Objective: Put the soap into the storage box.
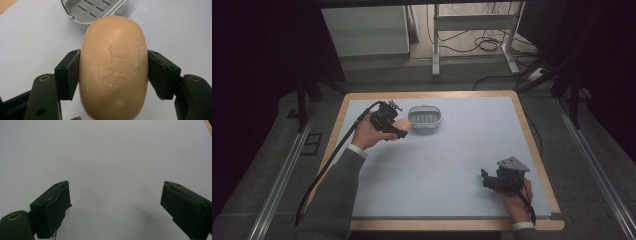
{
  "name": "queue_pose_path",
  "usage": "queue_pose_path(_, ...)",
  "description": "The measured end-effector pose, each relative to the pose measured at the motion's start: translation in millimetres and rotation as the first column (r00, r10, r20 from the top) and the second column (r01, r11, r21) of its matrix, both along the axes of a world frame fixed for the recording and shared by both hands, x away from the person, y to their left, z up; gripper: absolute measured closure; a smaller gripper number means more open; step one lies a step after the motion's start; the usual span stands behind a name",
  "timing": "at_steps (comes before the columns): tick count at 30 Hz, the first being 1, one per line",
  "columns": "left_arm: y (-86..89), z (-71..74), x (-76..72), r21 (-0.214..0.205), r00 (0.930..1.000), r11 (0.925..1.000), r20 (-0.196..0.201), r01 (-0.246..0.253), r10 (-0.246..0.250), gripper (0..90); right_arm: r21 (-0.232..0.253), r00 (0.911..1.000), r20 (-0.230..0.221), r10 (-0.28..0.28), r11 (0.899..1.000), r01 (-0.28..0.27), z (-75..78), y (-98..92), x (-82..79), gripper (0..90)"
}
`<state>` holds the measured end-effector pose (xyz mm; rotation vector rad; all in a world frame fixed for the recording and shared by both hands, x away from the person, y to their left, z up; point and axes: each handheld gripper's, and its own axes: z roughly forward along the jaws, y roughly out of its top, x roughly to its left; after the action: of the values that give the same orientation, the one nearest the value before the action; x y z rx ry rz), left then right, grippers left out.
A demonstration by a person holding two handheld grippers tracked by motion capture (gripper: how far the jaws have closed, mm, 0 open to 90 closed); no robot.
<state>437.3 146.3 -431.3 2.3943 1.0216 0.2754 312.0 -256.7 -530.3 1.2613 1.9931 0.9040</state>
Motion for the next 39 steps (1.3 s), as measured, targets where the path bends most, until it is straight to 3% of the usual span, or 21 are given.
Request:
queue_pose_path(14, -4.1, -13.6, 18.1, 0.004, 0.9996, 1.0, -0.028, -0.007, 0.007, 32.6, -0.001, 1.0, -0.002, 0.002, 1.0, -0.002, -0.1, 0.1, 0.3, 9.0)
queue_pose_path(36, -9.8, -15.2, 41.7, 0.015, 0.9989, 0.9998, -0.045, -0.009, 0.01, 32.5, -0.004, 1.0, -0.003, 0.003, 1.0, -0.003, -0.2, 0.6, 0.4, 9.0)
queue_pose_path(39, -12.1, -14.5, 44.1, -0.012, 0.9989, 0.9999, -0.046, -0.008, 0.008, 32.5, -0.003, 1.0, -0.003, 0.004, 1.0, -0.004, -0.2, 0.3, 0.4, 9.0)
